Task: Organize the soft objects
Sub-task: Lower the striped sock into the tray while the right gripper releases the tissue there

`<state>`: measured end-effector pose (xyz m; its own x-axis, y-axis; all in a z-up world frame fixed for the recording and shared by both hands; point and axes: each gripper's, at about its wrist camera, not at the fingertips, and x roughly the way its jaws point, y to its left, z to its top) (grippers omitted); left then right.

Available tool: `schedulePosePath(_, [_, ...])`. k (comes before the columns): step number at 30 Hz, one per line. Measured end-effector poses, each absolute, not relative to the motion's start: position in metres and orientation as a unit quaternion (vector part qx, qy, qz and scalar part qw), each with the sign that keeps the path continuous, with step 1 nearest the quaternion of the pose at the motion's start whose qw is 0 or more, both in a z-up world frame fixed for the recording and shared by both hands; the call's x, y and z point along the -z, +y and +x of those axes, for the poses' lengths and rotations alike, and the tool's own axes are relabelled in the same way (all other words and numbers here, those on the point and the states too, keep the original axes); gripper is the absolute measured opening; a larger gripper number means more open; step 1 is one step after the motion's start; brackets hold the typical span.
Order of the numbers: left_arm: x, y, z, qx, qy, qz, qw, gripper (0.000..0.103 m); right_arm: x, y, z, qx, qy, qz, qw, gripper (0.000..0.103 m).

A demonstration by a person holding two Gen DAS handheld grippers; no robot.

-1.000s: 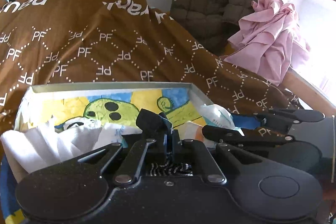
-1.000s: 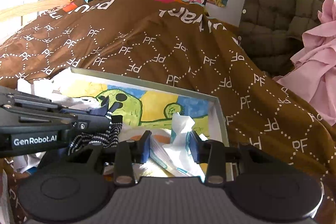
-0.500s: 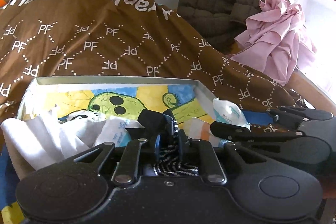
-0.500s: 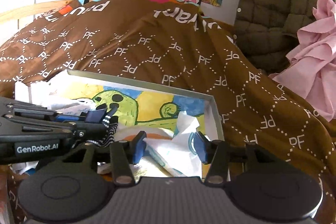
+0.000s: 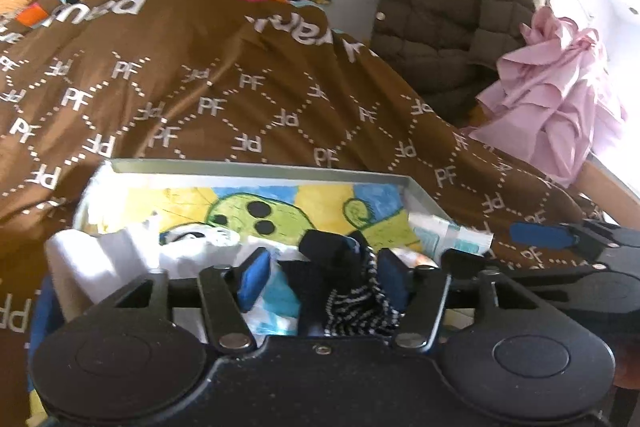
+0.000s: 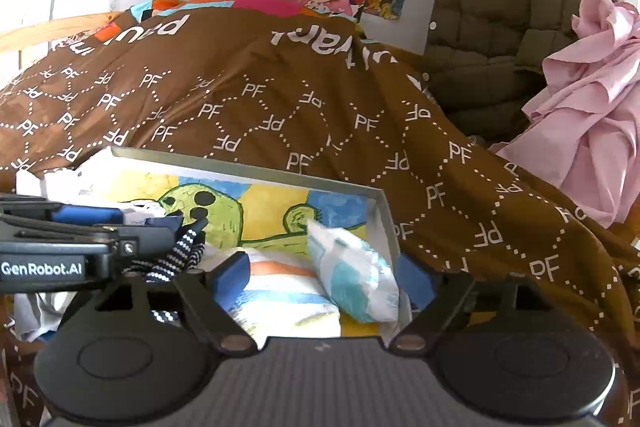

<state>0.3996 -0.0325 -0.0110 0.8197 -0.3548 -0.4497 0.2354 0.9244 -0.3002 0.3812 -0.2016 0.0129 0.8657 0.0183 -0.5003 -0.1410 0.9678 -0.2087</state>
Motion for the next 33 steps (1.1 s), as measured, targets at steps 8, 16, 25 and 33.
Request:
schedulePosePath(8, [0.008, -0.024, 0.395, 0.123, 0.242, -0.119, 0.955, 0.091, -0.017, -0.209, 0.377, -0.025, 0.25, -0.099, 0.963, 0.101])
schedulePosePath(16, [0.005, -0.018, 0.391, 0.093, 0.236, -0.116, 0.96, 0.102, -0.02, -0.219, 0.375, -0.001, 0.255, -0.074, 0.964, 0.103])
schedulePosePath(25, [0.004, -0.016, 0.379, 0.079, 0.228, -0.095, 0.966, 0.102, -0.021, -0.222, 0.368, 0.007, 0.258, -0.055, 0.965, 0.103])
schedulePosePath(33, [0.003, -0.012, 0.37, 0.062, 0.234, -0.085, 0.966, 0.102, -0.022, -0.224, 0.359, 0.007, 0.258, -0.045, 0.965, 0.103])
